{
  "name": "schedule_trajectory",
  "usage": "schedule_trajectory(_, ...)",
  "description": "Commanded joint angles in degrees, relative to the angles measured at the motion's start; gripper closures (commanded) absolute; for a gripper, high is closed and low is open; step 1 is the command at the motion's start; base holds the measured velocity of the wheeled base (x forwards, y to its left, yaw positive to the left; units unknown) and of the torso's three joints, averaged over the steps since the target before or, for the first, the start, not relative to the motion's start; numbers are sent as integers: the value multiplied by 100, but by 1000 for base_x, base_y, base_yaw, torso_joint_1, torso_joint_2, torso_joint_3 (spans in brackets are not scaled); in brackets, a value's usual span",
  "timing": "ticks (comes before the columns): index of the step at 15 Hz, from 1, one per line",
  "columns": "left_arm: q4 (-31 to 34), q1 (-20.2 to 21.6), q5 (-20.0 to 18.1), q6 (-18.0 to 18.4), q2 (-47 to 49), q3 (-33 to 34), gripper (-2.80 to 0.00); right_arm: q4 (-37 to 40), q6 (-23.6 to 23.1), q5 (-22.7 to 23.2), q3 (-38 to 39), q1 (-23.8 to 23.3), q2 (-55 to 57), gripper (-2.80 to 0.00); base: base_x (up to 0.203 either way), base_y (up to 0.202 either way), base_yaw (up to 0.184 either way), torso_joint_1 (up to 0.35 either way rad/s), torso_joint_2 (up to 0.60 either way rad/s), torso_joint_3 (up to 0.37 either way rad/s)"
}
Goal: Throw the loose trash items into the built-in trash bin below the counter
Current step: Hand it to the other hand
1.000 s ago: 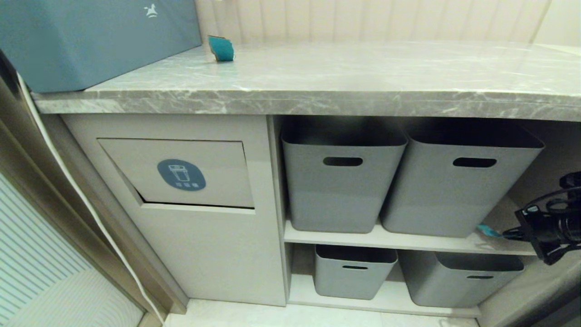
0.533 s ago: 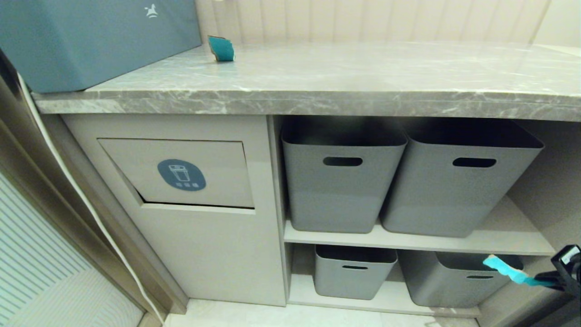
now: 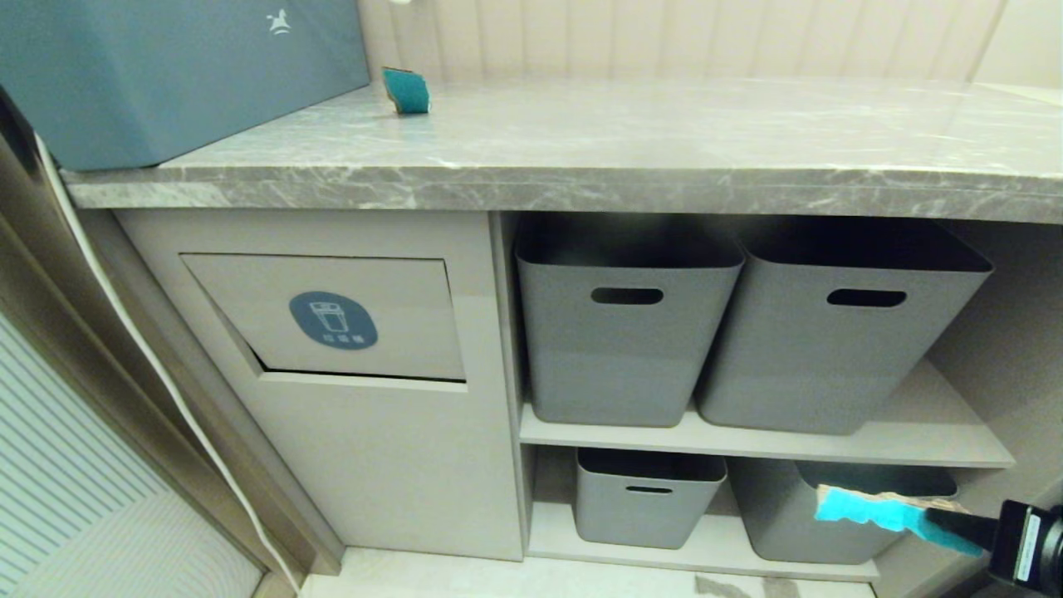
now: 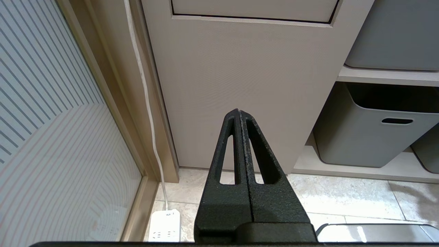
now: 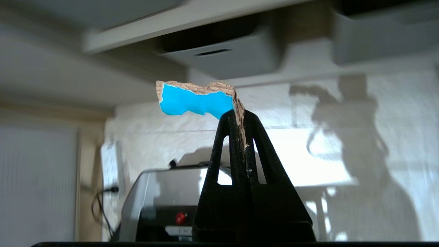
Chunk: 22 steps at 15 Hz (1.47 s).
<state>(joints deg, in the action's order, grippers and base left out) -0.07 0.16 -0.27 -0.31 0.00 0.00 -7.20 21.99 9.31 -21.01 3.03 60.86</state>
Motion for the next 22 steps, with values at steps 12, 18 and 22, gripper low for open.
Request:
schedule_trajectory(12,-1,2,0,-4,9,10,0,-2042,-2045,-305,-681,2517,1232,0,0,0,0,0,0,0)
schedule_trajectory(18,-35,-14,-166,-220,372,-701,0,-2014,-2417,-1359,-431,2519,1200,0,0,0,0,0,0,0)
schedule_trajectory(22,-248,-429,-1033,-764,3059,-2884,0,-2041,-2372,-1297,-578,2527,1343,0,0,0,0,0,0,0)
